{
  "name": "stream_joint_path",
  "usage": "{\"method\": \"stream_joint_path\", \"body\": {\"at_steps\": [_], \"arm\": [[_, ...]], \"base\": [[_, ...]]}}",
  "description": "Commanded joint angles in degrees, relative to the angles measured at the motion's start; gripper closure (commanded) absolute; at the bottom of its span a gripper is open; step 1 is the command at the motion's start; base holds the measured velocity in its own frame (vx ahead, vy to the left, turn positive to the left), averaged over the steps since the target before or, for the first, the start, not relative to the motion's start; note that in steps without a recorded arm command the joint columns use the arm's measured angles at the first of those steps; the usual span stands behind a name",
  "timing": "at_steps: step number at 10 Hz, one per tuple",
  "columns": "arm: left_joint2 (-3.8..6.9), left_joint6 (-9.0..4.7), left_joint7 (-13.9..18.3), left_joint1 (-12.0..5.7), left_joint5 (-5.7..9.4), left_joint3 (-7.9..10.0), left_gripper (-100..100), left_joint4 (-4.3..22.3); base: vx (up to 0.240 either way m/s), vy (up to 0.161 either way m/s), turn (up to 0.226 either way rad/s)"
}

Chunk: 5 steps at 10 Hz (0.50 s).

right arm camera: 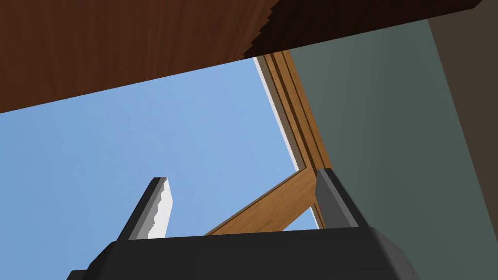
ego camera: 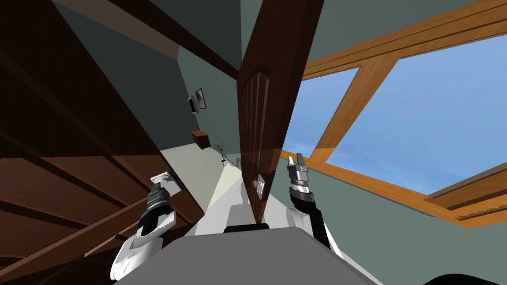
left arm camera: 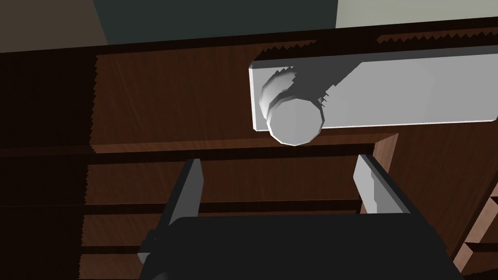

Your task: Pull the door open

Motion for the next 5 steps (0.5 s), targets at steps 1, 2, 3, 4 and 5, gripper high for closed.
{"method": "stream_joint_path", "body": {"at_steps": [1,2,3,4,5], "arm": [[1.43,-0.04,0.3,0.05,0.69,1.72,-100,1.1],[1.67,-0.17,0.2,-0.09,0.93,2.59,-100,1.7],[1.83,-0.30,0.1,-0.22,1.16,3.40,-100,2.3],[1.83,-0.30,0.1,-0.22,1.16,3.40,-100,2.3],[1.83,-0.30,0.1,-0.22,1.16,3.40,-100,2.3]], "base": [[0.023,0.133,-0.252],[0.012,0.099,-0.171],[0.025,0.069,-0.178],[0.009,0.042,-0.089],[-0.013,0.007,0.034]]}}
